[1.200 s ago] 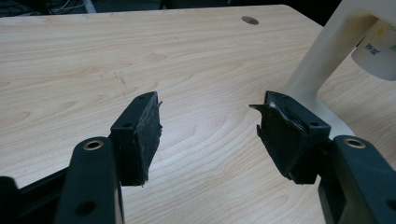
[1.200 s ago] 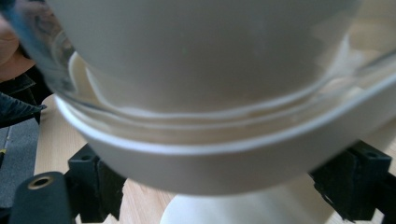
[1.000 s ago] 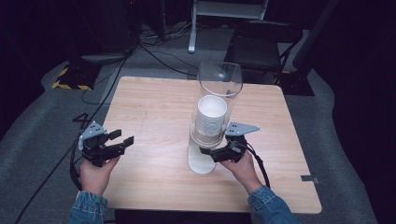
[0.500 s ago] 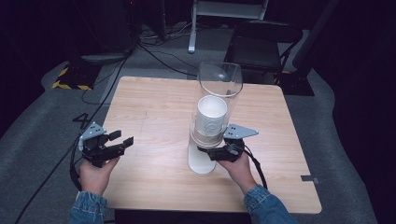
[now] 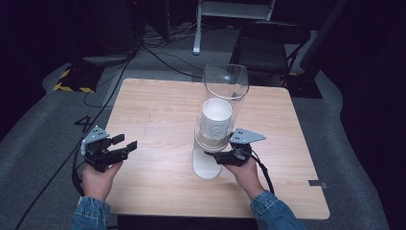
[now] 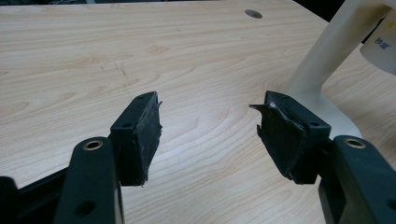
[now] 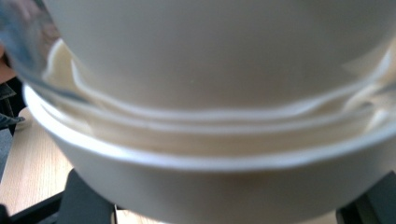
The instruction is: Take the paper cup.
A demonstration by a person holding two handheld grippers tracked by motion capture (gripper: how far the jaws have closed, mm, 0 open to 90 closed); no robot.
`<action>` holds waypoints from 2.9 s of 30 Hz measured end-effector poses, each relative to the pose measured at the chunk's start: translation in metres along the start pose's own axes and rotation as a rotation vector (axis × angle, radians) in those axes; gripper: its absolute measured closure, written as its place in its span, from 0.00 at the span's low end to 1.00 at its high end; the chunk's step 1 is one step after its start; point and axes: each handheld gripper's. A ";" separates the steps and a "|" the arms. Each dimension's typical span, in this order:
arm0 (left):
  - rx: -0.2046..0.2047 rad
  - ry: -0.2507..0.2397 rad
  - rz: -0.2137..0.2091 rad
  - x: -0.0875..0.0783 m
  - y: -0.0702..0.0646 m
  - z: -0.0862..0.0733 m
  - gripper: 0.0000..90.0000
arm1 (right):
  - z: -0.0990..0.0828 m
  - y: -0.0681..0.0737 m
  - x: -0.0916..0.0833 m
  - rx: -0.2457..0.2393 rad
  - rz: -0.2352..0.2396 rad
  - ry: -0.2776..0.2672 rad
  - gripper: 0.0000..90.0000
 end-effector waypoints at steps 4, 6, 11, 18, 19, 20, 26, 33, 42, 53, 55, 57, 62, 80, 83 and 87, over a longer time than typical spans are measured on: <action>-0.001 -0.001 -0.002 0.000 0.000 0.000 0.43 | -0.003 0.000 0.002 -0.001 -0.004 0.021 0.37; -0.001 0.000 -0.003 0.000 0.000 0.000 0.43 | -0.006 -0.001 0.003 0.002 -0.008 0.036 0.37; -0.004 0.000 -0.005 0.001 0.001 0.000 0.43 | -0.010 -0.001 0.004 0.002 -0.007 0.037 0.37; -0.006 0.000 -0.014 0.004 0.000 0.001 0.43 | -0.013 0.000 0.003 0.002 -0.008 0.035 0.37; -0.005 0.000 -0.013 0.004 0.000 0.001 0.43 | -0.013 0.000 0.003 0.004 -0.007 0.035 0.37; -0.007 0.000 -0.014 0.004 0.000 0.001 0.43 | -0.013 0.000 0.002 0.007 -0.004 0.036 0.37; -0.008 -0.003 -0.013 0.004 0.000 0.001 0.43 | -0.015 0.000 0.001 0.025 0.007 0.041 0.37; -0.006 0.001 -0.011 0.004 0.002 0.000 0.43 | -0.016 0.001 0.001 0.029 0.005 0.037 0.37; -0.013 0.004 -0.012 0.005 0.002 -0.001 0.43 | -0.016 0.001 0.002 0.027 0.002 0.038 0.37; -0.012 0.010 -0.012 0.005 0.002 -0.002 0.43 | -0.017 -0.004 0.004 -0.014 0.008 0.021 0.37; -0.013 0.009 -0.013 0.005 0.002 -0.002 0.43 | -0.018 -0.005 0.005 -0.017 0.009 0.016 0.37; -0.013 0.009 -0.013 0.005 0.002 -0.002 0.43 | -0.018 -0.005 0.005 -0.018 0.009 0.015 0.37; -0.013 0.010 -0.013 0.005 0.002 -0.002 0.43 | -0.018 -0.006 0.005 -0.065 -0.017 0.019 0.37; -0.016 0.017 -0.020 0.007 0.002 -0.003 0.43 | -0.022 -0.002 0.005 -0.001 -0.018 0.007 0.37; -0.021 0.016 -0.022 0.008 0.002 -0.004 0.43 | -0.024 -0.001 0.009 0.017 -0.013 0.028 0.37; -0.024 0.007 -0.020 0.007 0.002 -0.004 0.43 | -0.029 -0.003 0.012 0.045 -0.019 0.077 0.37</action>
Point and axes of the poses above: each handheld gripper's, and its own axes: x roughly forward along the jaws, z roughly out of its top, y roughly to its left, and after that the axes turned 8 degrees about x, right-handed
